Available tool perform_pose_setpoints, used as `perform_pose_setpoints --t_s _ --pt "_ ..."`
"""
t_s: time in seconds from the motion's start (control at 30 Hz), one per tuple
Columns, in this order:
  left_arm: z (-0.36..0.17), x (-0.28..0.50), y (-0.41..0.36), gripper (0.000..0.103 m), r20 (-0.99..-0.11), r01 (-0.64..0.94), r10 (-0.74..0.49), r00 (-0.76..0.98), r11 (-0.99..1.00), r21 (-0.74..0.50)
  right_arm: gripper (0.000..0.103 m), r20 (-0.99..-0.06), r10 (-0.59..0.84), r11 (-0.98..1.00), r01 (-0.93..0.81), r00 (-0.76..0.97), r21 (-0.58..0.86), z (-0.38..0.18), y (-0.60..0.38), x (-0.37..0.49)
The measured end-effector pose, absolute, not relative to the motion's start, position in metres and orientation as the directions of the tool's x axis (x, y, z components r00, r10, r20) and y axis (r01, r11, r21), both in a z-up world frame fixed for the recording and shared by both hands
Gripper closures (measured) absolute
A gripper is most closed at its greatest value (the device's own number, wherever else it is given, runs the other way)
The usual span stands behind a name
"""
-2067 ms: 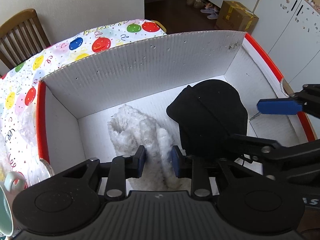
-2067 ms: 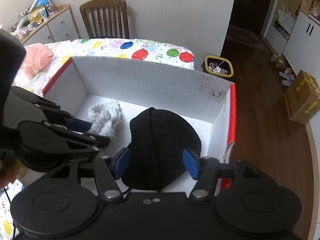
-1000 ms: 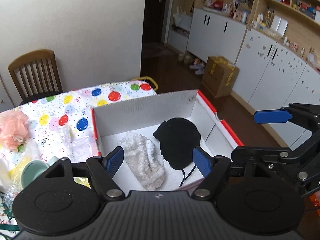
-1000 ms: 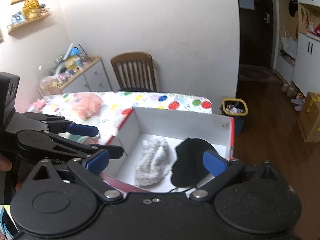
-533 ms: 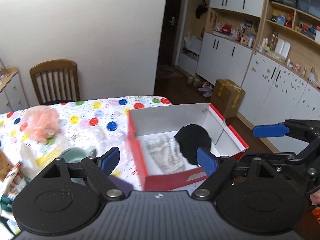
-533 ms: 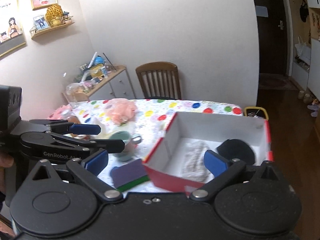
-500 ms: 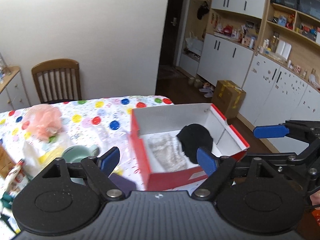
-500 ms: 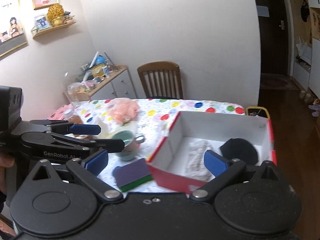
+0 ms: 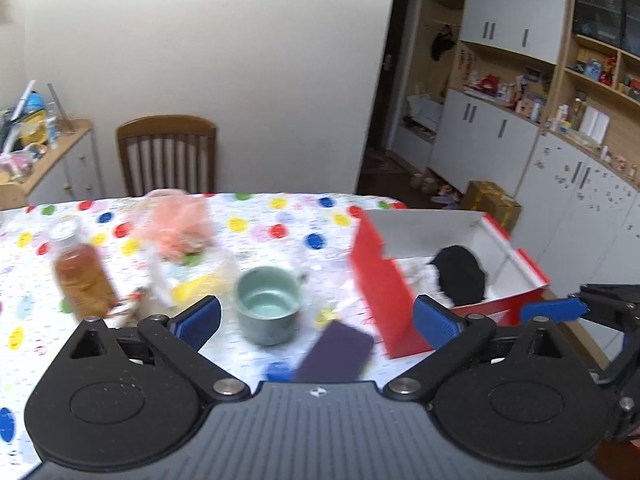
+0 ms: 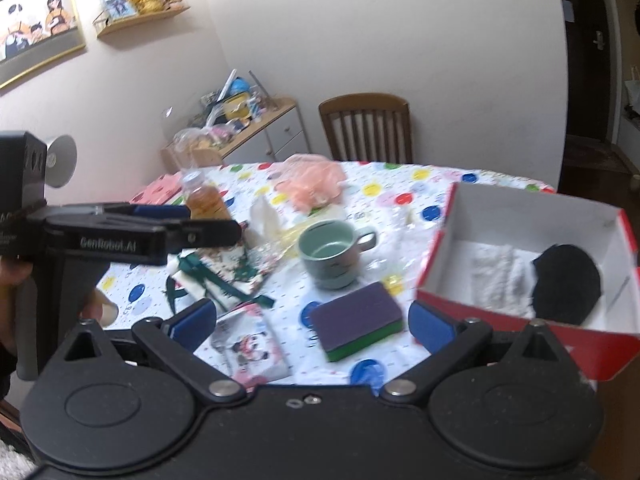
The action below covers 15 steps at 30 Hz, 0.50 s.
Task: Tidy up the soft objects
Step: 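Withdraw both grippers from the box back toward the table items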
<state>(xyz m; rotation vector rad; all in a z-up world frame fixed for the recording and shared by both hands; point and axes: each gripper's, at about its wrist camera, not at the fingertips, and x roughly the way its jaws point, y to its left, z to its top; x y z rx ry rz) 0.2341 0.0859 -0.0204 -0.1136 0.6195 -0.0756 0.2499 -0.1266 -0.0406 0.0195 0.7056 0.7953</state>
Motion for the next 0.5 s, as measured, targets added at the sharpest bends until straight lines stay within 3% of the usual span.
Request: perform_pose_setpoints --t_s 0.5 --pt "-0.069 0.231 0.203 0.000 -0.627 -0.053 -0.055 0.777 0.987 -0.153 0.001 -0.655 0.650 0.655 -0.721 0.386 0.226 -0.098 -0.011 0.238"
